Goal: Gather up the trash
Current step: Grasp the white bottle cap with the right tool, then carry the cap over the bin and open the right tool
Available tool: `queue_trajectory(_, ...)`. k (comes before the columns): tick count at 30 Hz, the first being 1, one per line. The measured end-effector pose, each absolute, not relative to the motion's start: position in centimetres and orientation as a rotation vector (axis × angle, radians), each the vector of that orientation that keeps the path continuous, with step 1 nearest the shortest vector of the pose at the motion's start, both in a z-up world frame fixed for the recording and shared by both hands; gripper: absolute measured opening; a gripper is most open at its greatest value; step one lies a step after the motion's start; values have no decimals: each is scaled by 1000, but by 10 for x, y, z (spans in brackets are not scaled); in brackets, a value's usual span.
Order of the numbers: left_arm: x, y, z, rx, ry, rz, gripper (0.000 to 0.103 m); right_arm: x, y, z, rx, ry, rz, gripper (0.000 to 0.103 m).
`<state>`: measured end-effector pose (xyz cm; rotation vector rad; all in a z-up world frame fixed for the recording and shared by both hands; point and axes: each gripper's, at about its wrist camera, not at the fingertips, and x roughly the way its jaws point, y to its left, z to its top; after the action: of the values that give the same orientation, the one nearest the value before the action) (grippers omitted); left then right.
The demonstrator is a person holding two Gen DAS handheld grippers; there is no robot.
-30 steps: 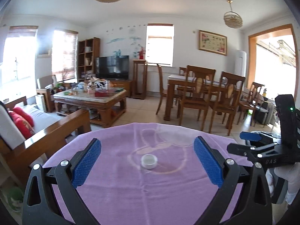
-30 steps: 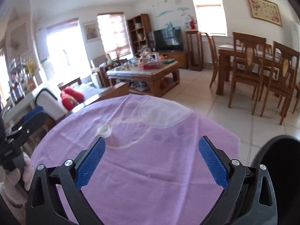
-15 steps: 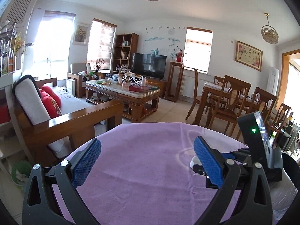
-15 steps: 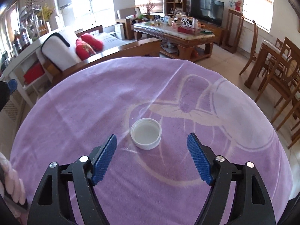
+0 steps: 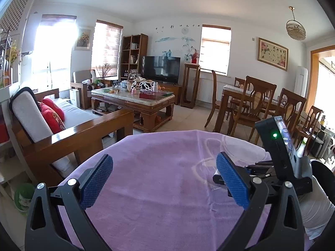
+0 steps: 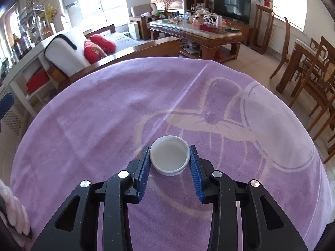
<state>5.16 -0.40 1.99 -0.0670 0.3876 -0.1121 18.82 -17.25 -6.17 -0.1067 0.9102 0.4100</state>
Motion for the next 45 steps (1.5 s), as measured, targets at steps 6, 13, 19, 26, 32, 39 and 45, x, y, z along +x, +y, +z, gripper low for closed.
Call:
queue_trajectory(6, 52, -7, 19, -57, 389, -149, 98, 142, -235, -32, 43, 812, 399, 36)
queue_trajectory(13, 52, -13, 17, -32, 394, -187, 98, 67, -356, 1, 164, 669, 231, 36)
queue_trajectory(19, 52, -18, 13, -15, 410, -204, 98, 5, -452, 3, 217, 609, 42, 36)
queue_trajectory(26, 50, -27, 12, 18, 412, -211, 98, -38, -528, -34, 256, 641, -131, 36)
queue_trajectory(32, 48, -29, 12, 18, 412, -211, 98, -55, -547, -56, 257, 662, -217, 37)
queue_trajectory(39, 47, -30, 11, 23, 413, -208, 98, -60, -542, -50, 231, 577, -274, 97)
queue_trajectory(45, 46, -33, 10, 34, 416, -193, 98, -47, -502, -23, 253, 460, -177, 98)
